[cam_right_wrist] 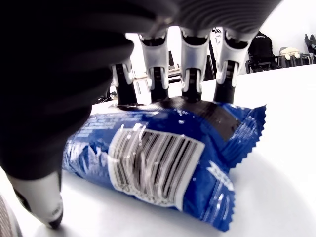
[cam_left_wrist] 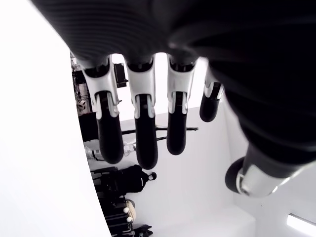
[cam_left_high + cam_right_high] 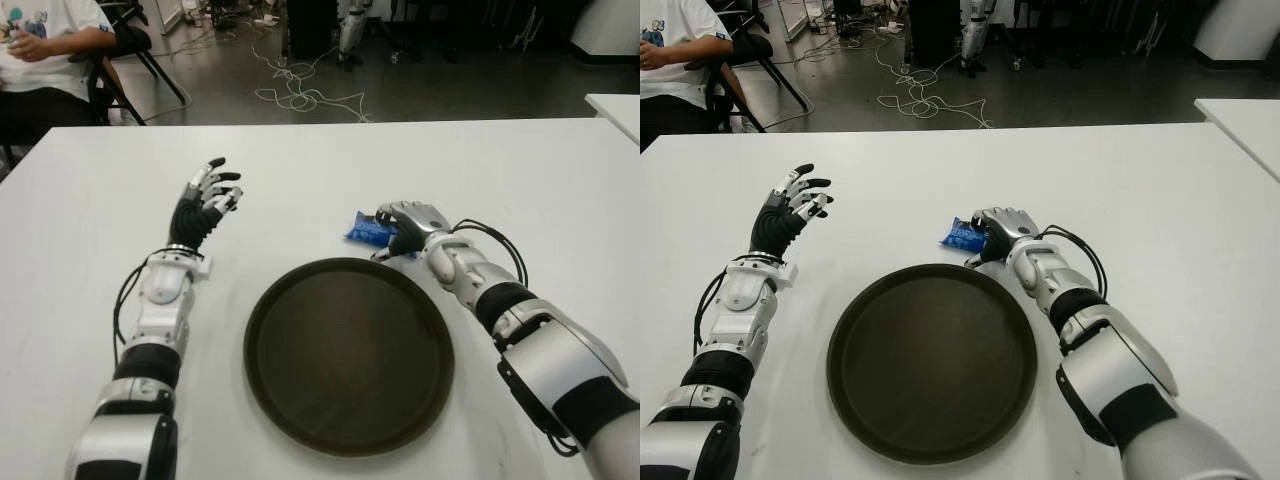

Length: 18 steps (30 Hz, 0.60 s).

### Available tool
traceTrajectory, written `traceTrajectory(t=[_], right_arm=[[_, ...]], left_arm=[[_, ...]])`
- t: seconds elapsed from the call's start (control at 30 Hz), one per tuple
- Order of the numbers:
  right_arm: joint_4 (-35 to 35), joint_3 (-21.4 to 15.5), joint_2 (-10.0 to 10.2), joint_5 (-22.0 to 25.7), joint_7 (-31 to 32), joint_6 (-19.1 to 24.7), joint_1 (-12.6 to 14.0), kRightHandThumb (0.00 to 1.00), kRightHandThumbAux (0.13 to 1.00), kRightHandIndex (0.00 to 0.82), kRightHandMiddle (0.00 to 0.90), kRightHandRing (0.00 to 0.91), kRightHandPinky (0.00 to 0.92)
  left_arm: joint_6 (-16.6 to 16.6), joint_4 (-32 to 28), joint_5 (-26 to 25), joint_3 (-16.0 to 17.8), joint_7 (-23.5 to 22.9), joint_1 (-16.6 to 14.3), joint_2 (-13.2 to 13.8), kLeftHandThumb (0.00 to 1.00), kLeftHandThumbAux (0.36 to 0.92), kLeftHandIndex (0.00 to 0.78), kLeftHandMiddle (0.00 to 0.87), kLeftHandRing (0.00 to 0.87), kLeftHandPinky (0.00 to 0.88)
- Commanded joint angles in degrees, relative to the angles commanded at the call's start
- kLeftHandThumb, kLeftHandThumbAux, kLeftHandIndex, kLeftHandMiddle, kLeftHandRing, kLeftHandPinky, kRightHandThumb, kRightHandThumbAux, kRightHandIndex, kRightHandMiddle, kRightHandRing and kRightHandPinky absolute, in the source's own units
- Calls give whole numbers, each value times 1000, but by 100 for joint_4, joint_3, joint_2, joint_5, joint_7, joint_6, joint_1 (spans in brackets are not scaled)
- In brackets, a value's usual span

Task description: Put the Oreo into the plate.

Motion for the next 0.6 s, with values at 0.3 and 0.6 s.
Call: traceTrajectory(t=[0.3,0.6], right_arm=[[13,6,7,-3,-13,29,1,0,723,321,388,424,407],[23,17,11,-12,-10,63,3,0,719,317,384,414,395]], left_arm=[[17,-38,-17,-7,-35,9,-3,265,609,141,276,330,408],[50,-93,-20,-11,-26,28,-16,275,617,139,275,329,404]])
